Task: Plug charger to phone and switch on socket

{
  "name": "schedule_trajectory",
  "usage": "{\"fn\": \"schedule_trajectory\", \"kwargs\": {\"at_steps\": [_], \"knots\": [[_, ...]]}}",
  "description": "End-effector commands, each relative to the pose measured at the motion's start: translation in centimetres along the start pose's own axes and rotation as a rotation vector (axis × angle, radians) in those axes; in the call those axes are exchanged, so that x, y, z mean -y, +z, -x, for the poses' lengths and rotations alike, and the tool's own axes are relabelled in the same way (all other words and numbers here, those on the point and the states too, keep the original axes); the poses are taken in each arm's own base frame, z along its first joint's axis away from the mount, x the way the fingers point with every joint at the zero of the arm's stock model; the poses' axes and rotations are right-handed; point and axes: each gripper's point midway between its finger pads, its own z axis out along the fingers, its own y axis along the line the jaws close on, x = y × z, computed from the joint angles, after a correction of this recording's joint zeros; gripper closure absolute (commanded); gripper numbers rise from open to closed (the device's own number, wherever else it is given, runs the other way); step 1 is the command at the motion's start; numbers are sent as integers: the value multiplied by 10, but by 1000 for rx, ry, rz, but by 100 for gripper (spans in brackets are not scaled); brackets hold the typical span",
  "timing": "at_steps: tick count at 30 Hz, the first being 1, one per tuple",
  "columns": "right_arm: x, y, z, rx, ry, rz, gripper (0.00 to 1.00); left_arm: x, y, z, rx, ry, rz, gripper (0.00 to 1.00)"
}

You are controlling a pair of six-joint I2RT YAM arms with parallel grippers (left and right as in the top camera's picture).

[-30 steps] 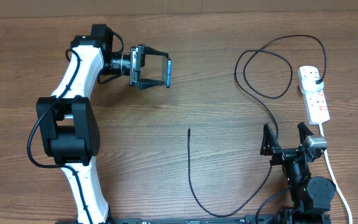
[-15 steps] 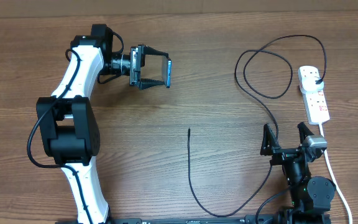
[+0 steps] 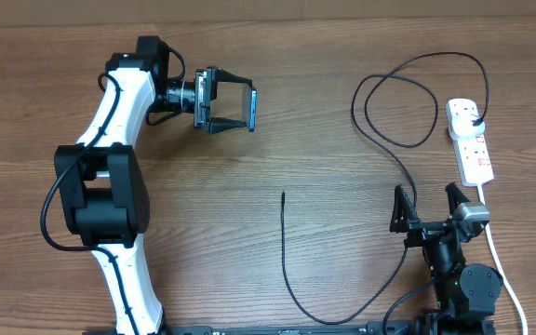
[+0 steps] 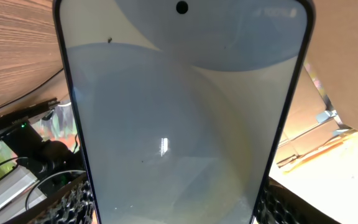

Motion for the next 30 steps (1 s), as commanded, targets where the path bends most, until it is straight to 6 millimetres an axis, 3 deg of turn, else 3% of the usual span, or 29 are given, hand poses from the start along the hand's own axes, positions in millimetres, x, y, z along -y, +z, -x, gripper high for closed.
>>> {"fn": "schedule_trajectory", "kwargs": {"at_steps": [1, 12, 18, 25, 30], "knots": [[0, 0, -2, 2, -5, -1, 0, 14, -1, -13, -43, 54, -34, 96], [0, 0, -2, 2, -5, -1, 0, 12, -1, -9, -25, 53, -21, 96], [0, 0, -2, 2, -5, -1, 0, -1, -1, 1, 47, 14, 38, 96], [0, 0, -2, 2, -5, -1, 0, -38, -7, 27, 235, -73, 220, 96], [0, 0, -2, 2, -5, -1, 0, -81, -15, 47, 433, -125, 461, 96]]}}
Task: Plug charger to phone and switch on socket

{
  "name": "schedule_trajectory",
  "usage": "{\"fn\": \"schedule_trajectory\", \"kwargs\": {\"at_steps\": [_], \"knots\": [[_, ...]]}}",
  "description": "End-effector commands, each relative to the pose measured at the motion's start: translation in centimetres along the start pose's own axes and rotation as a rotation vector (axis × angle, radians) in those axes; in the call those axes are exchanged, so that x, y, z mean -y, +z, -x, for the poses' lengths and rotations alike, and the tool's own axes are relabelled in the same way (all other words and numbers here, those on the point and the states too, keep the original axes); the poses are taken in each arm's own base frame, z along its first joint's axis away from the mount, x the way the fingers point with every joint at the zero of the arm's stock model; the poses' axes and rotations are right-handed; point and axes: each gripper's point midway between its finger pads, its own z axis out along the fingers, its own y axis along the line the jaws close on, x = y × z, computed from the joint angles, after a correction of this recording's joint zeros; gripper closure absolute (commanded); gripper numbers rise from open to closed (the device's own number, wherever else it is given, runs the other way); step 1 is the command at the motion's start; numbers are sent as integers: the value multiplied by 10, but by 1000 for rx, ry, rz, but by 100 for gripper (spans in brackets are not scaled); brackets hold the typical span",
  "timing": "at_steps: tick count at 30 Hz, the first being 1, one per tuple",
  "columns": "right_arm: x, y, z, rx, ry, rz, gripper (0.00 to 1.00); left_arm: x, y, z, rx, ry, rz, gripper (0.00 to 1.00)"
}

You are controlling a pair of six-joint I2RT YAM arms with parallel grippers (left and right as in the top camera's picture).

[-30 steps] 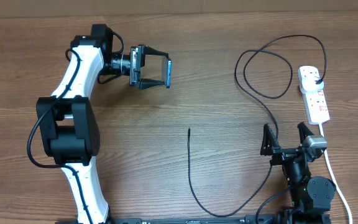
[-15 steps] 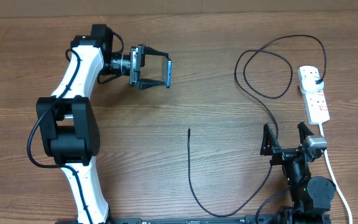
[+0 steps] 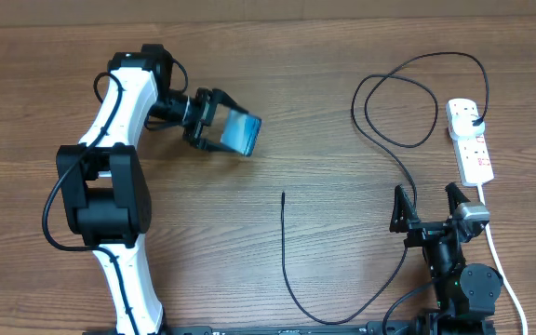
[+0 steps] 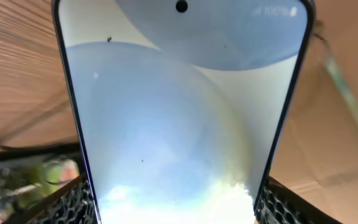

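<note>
My left gripper (image 3: pixel 223 133) is shut on the phone (image 3: pixel 241 133), holding it tilted above the table at upper left. The left wrist view is almost filled by the phone's lit screen (image 4: pixel 179 112), clamped at both long edges by the black fingers (image 4: pixel 73 202). The black charger cable (image 3: pixel 291 279) runs across the table, its free end (image 3: pixel 283 195) at centre, its other end plugged into the white socket strip (image 3: pixel 470 140) at far right. My right gripper (image 3: pixel 428 207) rests open at lower right beside the cable, holding nothing.
The white lead of the socket strip (image 3: pixel 501 261) trails down the right edge past the right arm's base (image 3: pixel 459 279). A loop of the black cable (image 3: pixel 398 102) lies left of the strip. The wooden table (image 3: pixel 324 140) lies between the arms.
My left wrist has turned, so the phone, edge-on to the overhead camera before, now shows its screen tilted and sits slightly lower and to the left. The right arm has not moved.
</note>
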Motion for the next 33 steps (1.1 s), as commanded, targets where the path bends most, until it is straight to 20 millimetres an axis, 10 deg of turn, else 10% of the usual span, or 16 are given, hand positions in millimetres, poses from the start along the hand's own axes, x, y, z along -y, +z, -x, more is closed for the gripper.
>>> {"fn": "schedule_trajectory", "kwargs": {"at_steps": [1, 11, 33], "knots": [[0, 0, -2, 2, -5, 0, 0, -20, 5, 17, 176, 27, 168, 96], [0, 0, -2, 2, -5, 0, 0, -49, 21, 32, 444, 18, 427, 96], [-25, -3, 16, 53, 26, 137, 0, -45, 33, 31, 490, 83, 460, 96]]}}
